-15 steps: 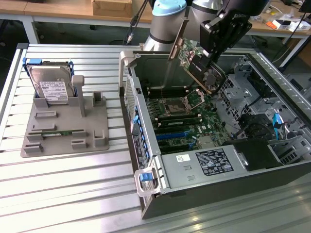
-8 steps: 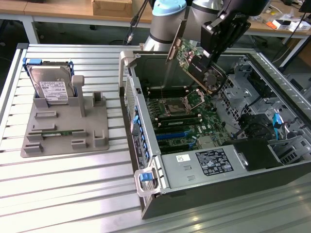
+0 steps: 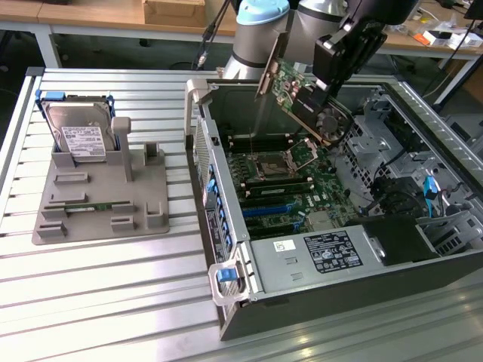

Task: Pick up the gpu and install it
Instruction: 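Insert the gpu into the slot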

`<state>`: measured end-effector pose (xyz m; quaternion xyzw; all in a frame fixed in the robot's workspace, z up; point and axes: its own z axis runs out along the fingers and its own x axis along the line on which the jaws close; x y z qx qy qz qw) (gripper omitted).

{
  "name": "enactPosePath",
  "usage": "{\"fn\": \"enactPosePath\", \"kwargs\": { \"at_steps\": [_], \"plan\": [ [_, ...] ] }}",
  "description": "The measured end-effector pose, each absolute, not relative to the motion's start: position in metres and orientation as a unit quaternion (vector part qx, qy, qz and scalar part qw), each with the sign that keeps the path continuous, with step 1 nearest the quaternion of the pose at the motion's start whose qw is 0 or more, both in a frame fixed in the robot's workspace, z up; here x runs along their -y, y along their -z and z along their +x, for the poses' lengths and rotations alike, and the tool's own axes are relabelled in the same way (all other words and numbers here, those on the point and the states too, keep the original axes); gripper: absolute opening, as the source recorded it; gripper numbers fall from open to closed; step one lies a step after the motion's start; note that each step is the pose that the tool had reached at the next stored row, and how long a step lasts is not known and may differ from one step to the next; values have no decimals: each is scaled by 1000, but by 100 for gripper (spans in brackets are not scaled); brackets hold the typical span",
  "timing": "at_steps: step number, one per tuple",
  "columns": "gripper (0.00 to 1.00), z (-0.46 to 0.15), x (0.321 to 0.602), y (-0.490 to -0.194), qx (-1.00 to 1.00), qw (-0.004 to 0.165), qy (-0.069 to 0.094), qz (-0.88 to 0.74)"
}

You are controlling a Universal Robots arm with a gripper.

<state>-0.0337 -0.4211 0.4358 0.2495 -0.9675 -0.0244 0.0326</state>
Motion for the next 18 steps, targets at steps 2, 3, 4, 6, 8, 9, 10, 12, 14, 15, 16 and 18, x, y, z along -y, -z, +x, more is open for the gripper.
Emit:
{"fn": "enactPosePath", "kwargs": {
  "at_steps": [2, 3, 4, 6, 8, 9, 10, 12, 14, 15, 16, 18],
  "plan": [
    [26, -34, 421, -436, 966, 33, 24, 255],
    [26, -34, 421, -436, 965, 33, 24, 257],
    [26, -34, 421, -436, 965, 33, 24, 260],
    [26, -34, 421, -436, 963, 33, 24, 266],
    [26, -34, 421, -435, 952, 34, 23, 304],
    [26, -34, 421, -435, 950, 34, 22, 309],
    [26, -34, 421, -435, 948, 34, 22, 315],
    [26, -34, 421, -435, 946, 34, 22, 323],
    [26, -33, 421, -435, 944, 34, 22, 328],
    [26, -33, 421, -435, 943, 35, 22, 331],
    [26, -33, 421, -435, 942, 35, 21, 334],
    [26, -33, 421, -435, 940, 35, 21, 340]
  ]
}}
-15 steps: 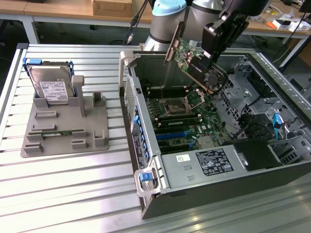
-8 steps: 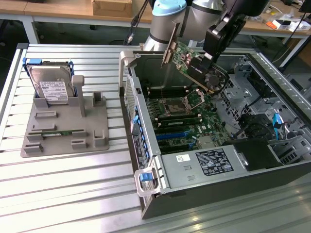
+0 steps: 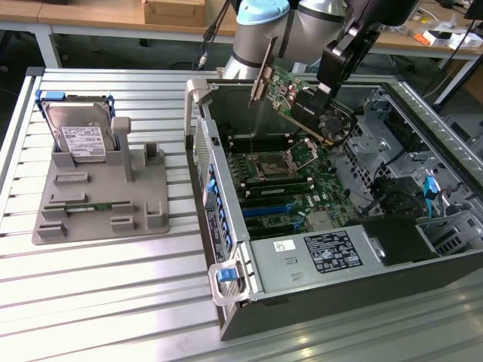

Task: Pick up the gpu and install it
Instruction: 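Insert the gpu into the slot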

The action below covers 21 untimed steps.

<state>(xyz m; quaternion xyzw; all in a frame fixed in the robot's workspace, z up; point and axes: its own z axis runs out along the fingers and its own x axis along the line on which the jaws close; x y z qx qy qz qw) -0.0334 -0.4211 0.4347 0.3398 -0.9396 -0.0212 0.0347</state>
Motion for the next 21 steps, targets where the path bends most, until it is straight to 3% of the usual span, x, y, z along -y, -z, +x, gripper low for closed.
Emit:
{"fn": "enactPosePath", "kwargs": {
  "at_steps": [21],
  "plan": [
    [26, -33, 421, -434, 912, 36, 19, 408]
  ]
}}
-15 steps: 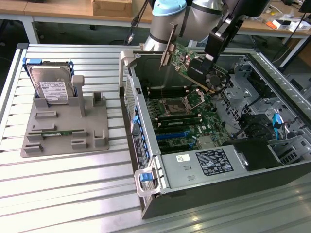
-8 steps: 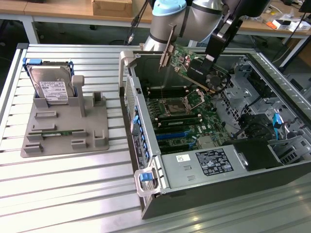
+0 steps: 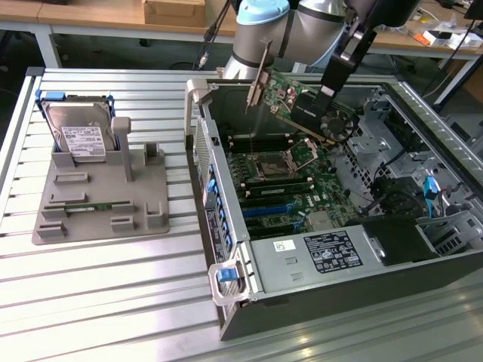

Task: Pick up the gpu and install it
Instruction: 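Insert the gpu into the slot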

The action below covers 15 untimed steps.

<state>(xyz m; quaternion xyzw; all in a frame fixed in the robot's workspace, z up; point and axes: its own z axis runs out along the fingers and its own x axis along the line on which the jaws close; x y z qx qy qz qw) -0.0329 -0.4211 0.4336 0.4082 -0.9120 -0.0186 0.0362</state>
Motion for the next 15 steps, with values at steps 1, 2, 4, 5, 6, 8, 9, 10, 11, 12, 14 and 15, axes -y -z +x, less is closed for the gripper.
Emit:
{"fn": "enactPosePath", "kwargs": {
  "at_steps": [1, 2, 4, 5, 6, 8, 9, 10, 11, 12, 14, 15],
  "plan": [
    [26, -33, 421, -434, 911, 36, 18, 411],
    [26, -33, 421, -434, 909, 36, 18, 414],
    [26, -33, 421, -433, 908, 36, 18, 417],
    [26, -33, 421, -433, 907, 36, 18, 419],
    [26, -33, 421, -433, 905, 36, 18, 423],
    [26, -33, 421, -433, 903, 37, 18, 428],
    [26, -33, 421, -433, 901, 37, 18, 432],
    [26, -33, 421, -433, 900, 37, 18, 435],
    [26, -33, 421, -433, 898, 37, 17, 438],
    [26, -33, 421, -433, 897, 37, 17, 441],
    [26, -33, 421, -433, 895, 37, 17, 444],
    [26, -33, 421, -433, 894, 37, 17, 447]
  ]
}}
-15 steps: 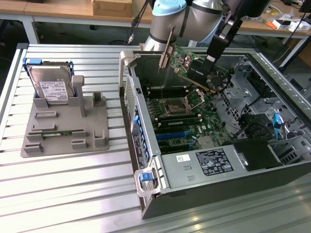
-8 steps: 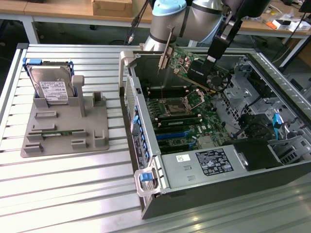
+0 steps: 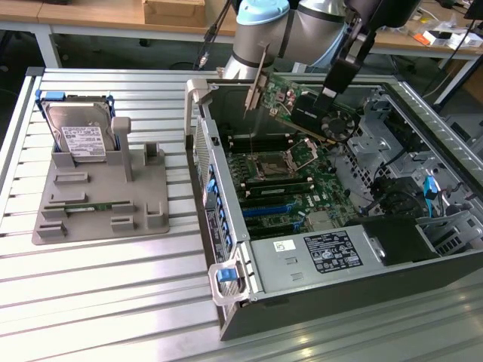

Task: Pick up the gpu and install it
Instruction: 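Insert the gpu into the slot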

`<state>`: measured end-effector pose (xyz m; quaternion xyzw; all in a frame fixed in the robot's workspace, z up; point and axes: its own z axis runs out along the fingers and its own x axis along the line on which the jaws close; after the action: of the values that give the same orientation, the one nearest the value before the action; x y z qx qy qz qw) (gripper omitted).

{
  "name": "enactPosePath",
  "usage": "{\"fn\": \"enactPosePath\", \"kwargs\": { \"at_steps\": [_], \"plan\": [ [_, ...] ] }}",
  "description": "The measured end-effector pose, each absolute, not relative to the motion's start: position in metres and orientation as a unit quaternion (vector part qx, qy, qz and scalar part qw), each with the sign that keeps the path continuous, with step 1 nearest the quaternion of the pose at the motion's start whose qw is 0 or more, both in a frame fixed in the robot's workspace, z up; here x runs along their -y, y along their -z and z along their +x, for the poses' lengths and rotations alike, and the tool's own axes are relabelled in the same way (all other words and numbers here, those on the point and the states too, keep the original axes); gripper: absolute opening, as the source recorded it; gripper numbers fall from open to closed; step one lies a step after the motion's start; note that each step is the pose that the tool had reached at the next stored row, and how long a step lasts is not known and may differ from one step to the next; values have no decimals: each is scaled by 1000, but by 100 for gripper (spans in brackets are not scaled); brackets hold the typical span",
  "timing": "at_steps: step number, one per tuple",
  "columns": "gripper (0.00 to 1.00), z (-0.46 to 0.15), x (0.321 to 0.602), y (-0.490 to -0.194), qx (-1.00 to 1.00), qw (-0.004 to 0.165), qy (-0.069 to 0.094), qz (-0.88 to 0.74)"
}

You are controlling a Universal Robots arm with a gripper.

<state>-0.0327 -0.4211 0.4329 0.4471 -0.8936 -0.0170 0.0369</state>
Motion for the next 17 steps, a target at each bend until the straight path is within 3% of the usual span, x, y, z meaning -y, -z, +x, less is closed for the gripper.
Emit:
{"fn": "enactPosePath", "kwargs": {
  "at_steps": [17],
  "plan": [
    [26, -31, 421, -432, 870, 38, 15, 490]
  ]
}}
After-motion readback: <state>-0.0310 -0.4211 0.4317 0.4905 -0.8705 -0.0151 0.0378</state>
